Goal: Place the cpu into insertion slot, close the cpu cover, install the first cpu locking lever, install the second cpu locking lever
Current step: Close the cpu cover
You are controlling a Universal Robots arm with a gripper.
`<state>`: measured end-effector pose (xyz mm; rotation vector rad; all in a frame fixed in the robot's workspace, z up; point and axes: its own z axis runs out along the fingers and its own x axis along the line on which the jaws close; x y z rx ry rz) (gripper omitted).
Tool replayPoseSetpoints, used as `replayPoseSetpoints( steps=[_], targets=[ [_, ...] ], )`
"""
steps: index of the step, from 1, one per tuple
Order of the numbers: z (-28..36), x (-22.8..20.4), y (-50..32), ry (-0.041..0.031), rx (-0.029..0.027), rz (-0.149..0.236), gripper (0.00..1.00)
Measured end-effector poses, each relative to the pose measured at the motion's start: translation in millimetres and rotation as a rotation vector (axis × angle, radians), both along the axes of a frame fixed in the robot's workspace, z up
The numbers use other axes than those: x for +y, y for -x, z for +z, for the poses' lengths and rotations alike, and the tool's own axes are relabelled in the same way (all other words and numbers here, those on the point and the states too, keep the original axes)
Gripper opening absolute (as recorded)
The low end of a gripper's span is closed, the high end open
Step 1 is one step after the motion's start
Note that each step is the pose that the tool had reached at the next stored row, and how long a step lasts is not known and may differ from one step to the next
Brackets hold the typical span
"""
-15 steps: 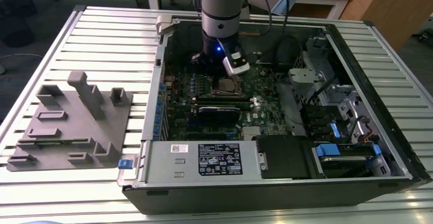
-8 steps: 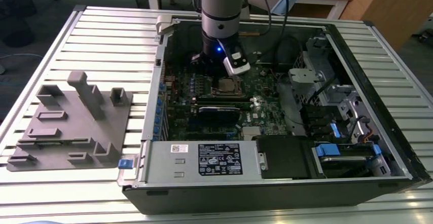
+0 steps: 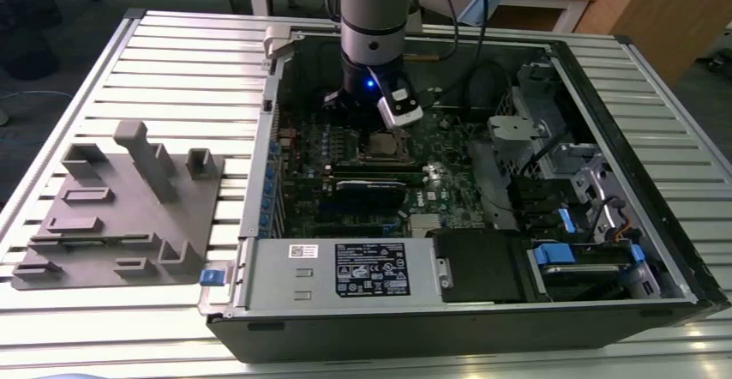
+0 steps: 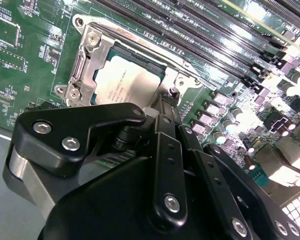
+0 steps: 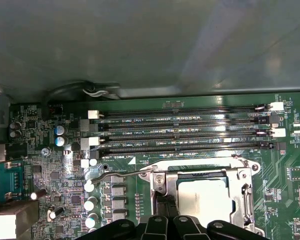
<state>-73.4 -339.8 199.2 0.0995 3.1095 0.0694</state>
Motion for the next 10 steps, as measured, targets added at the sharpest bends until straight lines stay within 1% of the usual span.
replayPoseSetpoints(
  steps=[10],
  targets=[
    [-0.4, 0.0, 0.0, -0.0002, -0.0001, 0.0, 0.11]
  ],
)
